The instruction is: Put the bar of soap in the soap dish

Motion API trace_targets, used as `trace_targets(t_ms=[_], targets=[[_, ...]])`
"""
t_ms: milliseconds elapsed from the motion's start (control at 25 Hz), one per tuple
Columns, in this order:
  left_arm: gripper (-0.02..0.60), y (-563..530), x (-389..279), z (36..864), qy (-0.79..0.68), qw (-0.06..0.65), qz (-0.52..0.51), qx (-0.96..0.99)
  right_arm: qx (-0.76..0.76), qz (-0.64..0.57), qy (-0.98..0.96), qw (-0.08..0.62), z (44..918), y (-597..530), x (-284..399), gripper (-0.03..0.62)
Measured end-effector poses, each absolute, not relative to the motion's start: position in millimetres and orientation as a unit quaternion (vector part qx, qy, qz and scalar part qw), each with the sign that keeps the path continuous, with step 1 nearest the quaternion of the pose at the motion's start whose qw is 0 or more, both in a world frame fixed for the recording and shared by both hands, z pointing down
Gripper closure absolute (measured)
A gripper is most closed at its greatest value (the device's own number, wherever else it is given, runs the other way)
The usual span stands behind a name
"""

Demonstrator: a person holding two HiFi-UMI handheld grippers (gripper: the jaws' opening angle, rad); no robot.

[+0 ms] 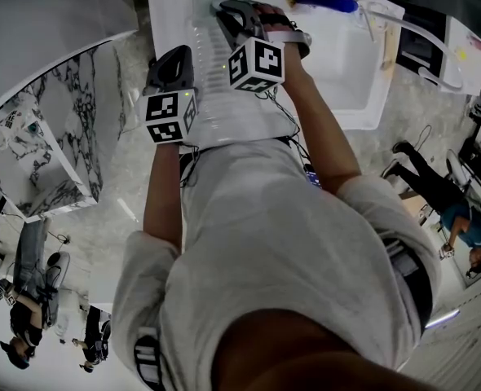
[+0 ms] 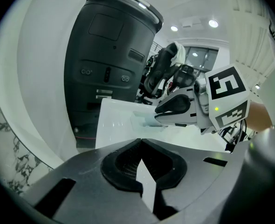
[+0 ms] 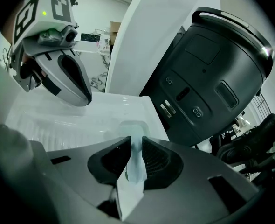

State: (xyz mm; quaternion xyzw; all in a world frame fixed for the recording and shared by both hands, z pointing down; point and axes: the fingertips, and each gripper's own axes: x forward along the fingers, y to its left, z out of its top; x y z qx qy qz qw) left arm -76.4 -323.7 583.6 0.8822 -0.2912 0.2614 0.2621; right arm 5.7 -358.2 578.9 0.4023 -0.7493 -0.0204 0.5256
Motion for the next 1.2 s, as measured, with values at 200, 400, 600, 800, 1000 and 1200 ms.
trace_targets(t_ms=[200,400,600,800,1000,1200], targets=[[0.563,-323,-75,583,-0.290,0.261,0.263,0.883,0.407,-0.015,-0.746,0.528,580,-354,9,0.522],[0.563,-323,-73,583,-0.288,0.261,0.262,0.884,0.418,-0.004,-0.737,0.531,582,-351,18,0.514],[0.563,-324,-72,585,-0.286,0.262,0.263,0.883,0.424,0.005,-0.733,0.533,586,-350,26,0.505],[0.563,-326,-70,583,-0.285,0.260,0.262,0.885,0.424,0.009,-0.729,0.538,588,-350,32,0.497],[0.563,-326,-67,582,-0.281,0.259,0.263,0.885,0.427,0.018,-0.720,0.547,591,-348,43,0.484],[0.563,-325,-65,583,-0.278,0.260,0.264,0.886,0.436,0.031,-0.709,0.553,594,-343,56,0.462]])
